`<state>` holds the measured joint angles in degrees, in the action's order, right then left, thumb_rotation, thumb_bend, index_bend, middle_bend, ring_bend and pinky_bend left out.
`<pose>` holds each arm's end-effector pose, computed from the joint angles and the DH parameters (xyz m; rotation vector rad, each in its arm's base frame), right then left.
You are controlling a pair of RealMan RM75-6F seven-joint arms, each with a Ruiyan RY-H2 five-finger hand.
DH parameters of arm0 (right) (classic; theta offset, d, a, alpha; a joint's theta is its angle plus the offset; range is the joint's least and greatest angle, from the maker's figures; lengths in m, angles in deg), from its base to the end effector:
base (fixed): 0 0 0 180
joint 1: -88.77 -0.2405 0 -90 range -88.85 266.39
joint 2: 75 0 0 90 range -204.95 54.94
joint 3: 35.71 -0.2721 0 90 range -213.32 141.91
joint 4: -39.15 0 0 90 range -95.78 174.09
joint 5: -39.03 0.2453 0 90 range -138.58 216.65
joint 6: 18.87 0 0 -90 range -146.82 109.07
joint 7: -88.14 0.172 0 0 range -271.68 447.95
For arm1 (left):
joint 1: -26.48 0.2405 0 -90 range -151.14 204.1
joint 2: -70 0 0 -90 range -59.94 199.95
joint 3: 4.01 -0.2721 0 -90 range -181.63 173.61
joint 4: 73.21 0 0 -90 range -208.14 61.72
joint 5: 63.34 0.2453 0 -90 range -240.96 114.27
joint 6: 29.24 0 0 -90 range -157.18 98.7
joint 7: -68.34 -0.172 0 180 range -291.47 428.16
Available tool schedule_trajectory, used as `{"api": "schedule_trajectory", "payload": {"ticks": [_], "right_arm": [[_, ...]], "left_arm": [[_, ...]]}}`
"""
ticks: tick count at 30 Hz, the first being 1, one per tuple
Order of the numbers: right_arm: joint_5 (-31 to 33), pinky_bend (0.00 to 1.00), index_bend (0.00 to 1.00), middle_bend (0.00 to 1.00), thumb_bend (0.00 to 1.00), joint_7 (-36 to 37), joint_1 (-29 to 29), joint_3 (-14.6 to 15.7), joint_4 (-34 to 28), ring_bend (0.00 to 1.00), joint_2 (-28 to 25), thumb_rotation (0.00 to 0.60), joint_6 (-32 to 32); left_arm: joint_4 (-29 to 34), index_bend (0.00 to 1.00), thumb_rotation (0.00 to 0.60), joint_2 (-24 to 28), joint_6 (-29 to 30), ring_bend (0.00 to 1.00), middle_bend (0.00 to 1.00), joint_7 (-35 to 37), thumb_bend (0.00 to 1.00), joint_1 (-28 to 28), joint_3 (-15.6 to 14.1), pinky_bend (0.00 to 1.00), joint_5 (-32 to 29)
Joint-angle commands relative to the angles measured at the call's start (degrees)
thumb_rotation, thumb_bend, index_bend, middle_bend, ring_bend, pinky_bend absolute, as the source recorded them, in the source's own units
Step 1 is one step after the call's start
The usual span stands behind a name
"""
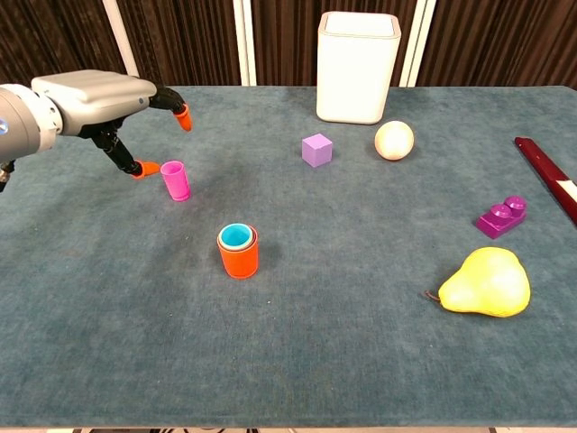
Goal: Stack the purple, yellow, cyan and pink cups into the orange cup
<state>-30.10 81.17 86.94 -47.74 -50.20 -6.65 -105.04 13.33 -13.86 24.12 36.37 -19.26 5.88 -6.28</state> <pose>-0.3856 -0.2226 0.1628 1.0276 -0.8776 0.7515 -0.1552 0.4071 -0.0361 -1.9068 -0.7618 -0.7461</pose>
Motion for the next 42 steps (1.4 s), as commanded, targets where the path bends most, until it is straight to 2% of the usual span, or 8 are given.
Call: {"api": "schedule_trajectory", "payload": {"ticks": [1, 27, 42], "right_arm": [[0.1, 0.02, 0.04, 0.0, 0.42, 0.0, 0.0, 0.0, 0.1, 0.04, 0.0, 0.6, 0.0], [0.7, 0.02, 0.04, 0.0, 0.42, -1.0, -0.3, 0.0, 1.1, 0.04, 0.8, 0.6, 0.5], [0.8, 0.02, 0.04, 0.0, 0.42, -1.5, -0.4, 0.0, 1.6, 0.04, 1.1, 0.6, 0.6]], "left_arm": [[-1.5, 0.27, 0.6, -1.0, -0.4, 0.0, 0.09, 0.3, 0.29, -0.3, -0.1, 0.0, -0.7], [-13.8, 0.34, 0.6, -8.3, -3.0, 0.0, 0.1, 1.1, 0.3, -2.7, -0.5, 0.0, -3.1], [-15.4, 0.43, 0.6, -9.3, -3.2, 0.0, 0.12, 2.5, 0.34, -2.9, -1.1, 0.0, -1.5]]}}
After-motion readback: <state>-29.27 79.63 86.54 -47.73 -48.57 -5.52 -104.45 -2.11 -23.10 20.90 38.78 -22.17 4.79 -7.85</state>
